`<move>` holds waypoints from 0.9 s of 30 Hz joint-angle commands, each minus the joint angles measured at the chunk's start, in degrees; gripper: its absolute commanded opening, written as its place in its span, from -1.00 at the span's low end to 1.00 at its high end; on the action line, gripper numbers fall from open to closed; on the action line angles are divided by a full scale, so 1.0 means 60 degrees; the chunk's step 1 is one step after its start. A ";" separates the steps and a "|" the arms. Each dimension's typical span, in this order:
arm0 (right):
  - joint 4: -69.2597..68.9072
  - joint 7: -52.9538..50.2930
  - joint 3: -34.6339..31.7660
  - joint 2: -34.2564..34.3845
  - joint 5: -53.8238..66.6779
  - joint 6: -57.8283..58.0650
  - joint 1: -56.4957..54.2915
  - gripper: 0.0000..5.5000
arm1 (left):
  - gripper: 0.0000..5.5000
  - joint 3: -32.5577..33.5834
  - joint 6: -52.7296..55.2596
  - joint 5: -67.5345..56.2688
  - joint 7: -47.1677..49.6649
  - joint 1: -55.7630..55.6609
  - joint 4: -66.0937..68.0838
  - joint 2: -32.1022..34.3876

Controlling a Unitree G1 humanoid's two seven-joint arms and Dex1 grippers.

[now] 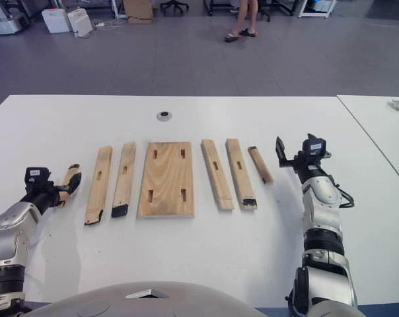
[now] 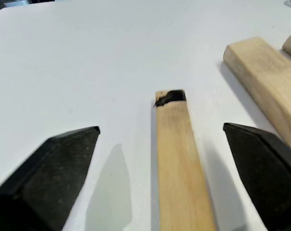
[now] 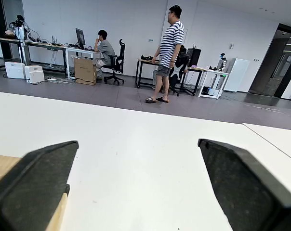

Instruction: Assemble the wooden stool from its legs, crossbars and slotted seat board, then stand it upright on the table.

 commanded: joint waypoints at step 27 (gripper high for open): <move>-0.4437 0.1733 0.0400 0.0308 0.3698 0.6796 -0.0912 0.68 | -0.54 -0.0286 -0.1929 -0.0733 -0.0913 -0.1519 -0.1194 0.0048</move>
